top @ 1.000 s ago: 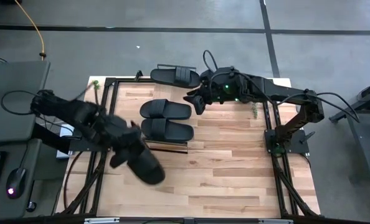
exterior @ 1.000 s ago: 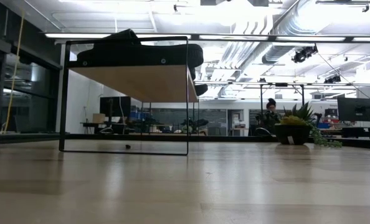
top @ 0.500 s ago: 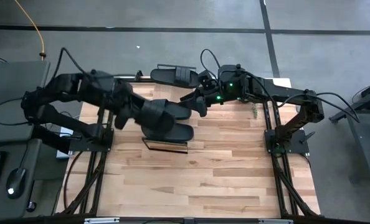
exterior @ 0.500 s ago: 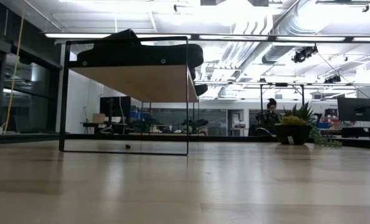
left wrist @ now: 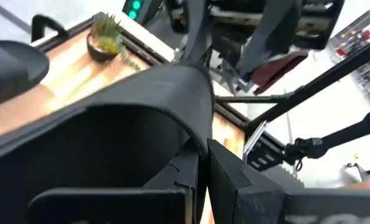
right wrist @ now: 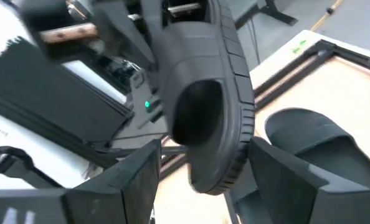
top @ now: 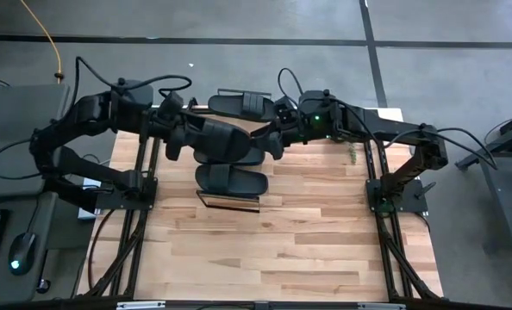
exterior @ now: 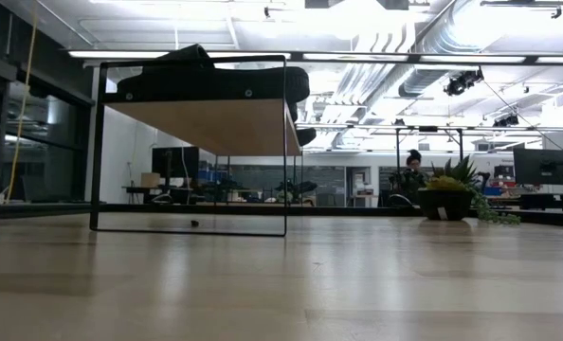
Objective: Pick and place slides into the shelf
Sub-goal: Put the slipper on the shelf
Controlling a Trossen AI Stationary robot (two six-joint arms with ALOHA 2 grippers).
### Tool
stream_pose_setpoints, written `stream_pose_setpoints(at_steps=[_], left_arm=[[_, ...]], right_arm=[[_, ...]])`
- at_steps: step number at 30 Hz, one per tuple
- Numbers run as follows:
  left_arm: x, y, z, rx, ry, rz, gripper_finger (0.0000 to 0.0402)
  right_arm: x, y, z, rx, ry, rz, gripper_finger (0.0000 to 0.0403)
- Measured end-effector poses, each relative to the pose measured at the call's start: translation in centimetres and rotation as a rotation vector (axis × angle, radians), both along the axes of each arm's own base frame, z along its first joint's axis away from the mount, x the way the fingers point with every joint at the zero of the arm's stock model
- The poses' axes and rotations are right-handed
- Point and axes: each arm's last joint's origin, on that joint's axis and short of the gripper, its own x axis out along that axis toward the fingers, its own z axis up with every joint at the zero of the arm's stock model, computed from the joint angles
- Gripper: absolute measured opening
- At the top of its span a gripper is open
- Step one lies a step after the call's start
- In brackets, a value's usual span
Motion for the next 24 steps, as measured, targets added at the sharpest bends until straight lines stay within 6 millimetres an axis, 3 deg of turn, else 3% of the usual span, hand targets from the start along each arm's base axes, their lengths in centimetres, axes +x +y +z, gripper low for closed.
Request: stream_pose_setpoints(at_steps=[7,24], left_arm=[[1.1,0.3,-0.1,0.013,-0.014,-0.003,0.0010],[1.4,0.4,0.3,0.033,-0.059,-0.016,0.0010]], right_arm=[[0.2,-0.1,-0.4,-0.004,0.022,-0.029,0.0234],[0.7,0.1,-1.5,0.048,0.100,-0.056,0.0234]])
